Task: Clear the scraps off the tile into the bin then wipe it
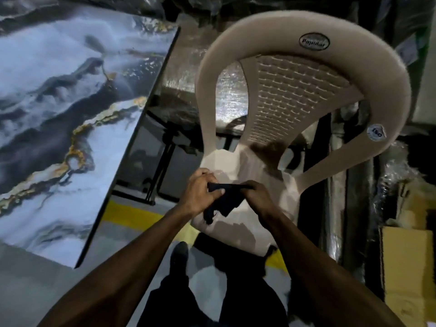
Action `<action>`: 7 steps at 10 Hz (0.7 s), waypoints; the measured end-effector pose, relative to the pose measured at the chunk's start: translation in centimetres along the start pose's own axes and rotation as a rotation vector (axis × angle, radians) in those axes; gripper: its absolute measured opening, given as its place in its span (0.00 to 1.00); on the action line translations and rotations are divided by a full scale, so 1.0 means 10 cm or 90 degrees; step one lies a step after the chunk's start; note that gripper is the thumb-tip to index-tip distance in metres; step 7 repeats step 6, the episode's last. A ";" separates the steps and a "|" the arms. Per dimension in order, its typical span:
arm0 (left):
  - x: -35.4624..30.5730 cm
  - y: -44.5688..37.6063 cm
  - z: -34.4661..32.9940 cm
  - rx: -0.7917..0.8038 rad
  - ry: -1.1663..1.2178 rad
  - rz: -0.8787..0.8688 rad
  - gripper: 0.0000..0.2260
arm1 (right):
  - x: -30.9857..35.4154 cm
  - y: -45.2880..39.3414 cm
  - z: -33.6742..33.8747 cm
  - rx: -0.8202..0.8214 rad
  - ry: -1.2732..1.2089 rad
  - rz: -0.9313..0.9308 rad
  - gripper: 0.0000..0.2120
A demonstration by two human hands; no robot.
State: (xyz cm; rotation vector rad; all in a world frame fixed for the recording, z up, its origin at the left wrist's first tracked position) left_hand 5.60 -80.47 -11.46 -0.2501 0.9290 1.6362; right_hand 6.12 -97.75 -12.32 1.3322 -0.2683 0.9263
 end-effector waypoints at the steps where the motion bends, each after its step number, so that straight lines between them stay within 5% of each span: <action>1: 0.02 -0.22 -0.28 0.035 0.211 0.137 0.10 | -0.26 -0.31 0.06 -0.029 -0.099 -0.043 0.06; 3: 0.06 -0.62 -0.72 0.047 0.484 0.332 0.09 | -0.64 -0.87 0.06 -0.159 -0.158 -0.088 0.08; 7: 0.28 -0.99 -0.88 -0.015 0.481 0.373 0.21 | -0.75 -1.40 0.15 -0.239 -0.087 -0.143 0.20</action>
Point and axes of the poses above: each hand's wrist, its own y-axis away from the middle knuckle, its own z-axis out of the back of the hand, x = y × z, the point moved 3 cm from there along -y, towards the middle knuckle
